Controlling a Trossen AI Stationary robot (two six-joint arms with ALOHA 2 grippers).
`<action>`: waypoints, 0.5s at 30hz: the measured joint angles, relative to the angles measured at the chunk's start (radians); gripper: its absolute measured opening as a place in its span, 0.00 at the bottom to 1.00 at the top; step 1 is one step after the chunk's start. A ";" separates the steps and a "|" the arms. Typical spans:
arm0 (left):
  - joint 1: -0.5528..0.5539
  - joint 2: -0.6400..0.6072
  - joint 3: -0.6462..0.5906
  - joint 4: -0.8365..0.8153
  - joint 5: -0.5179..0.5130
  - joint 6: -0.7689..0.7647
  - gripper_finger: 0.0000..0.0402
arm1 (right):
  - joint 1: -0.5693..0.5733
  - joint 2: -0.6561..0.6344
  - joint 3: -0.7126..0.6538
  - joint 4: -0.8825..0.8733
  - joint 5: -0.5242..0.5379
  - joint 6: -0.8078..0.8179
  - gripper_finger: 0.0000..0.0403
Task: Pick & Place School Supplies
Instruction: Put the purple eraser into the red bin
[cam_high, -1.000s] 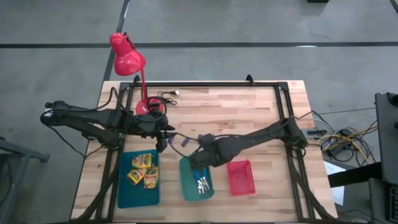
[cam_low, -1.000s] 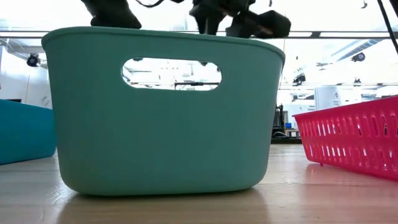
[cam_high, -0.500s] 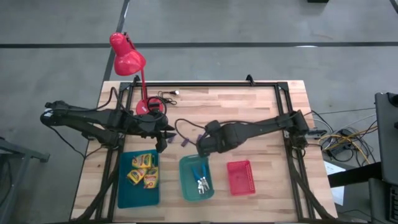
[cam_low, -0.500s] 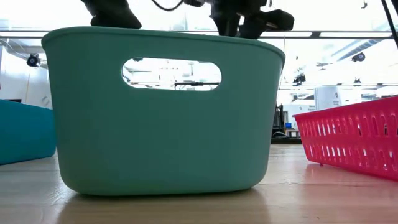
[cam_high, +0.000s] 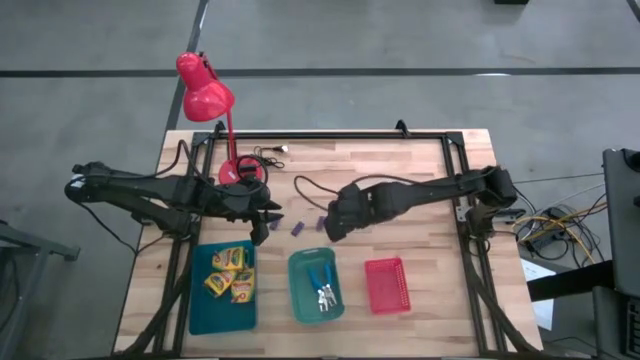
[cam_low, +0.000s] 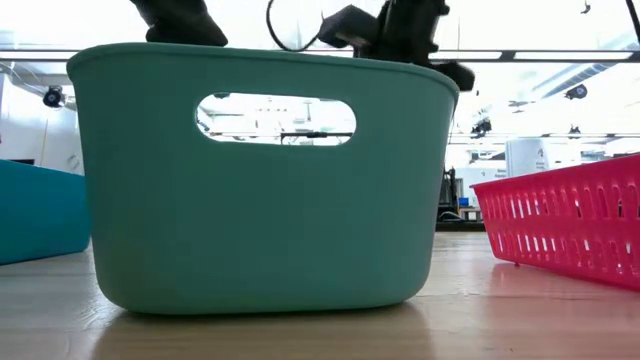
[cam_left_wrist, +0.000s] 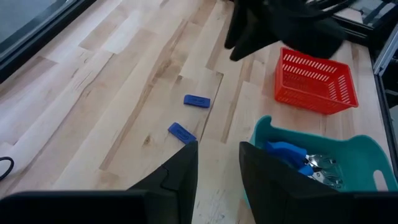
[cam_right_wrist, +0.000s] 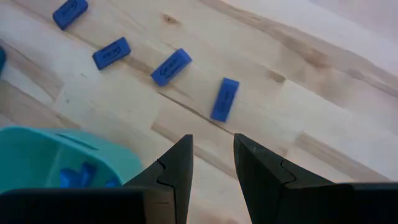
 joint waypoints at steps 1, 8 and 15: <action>0.000 0.000 0.000 0.000 0.000 0.000 0.30 | -0.014 -0.011 -0.031 0.040 -0.019 -0.015 0.27; 0.000 0.000 0.000 -0.001 0.000 0.000 0.30 | -0.122 -0.041 -0.140 0.145 -0.120 -0.051 0.27; 0.000 0.000 0.000 -0.001 0.000 0.000 0.30 | -0.168 -0.032 -0.155 0.177 -0.128 -0.075 0.34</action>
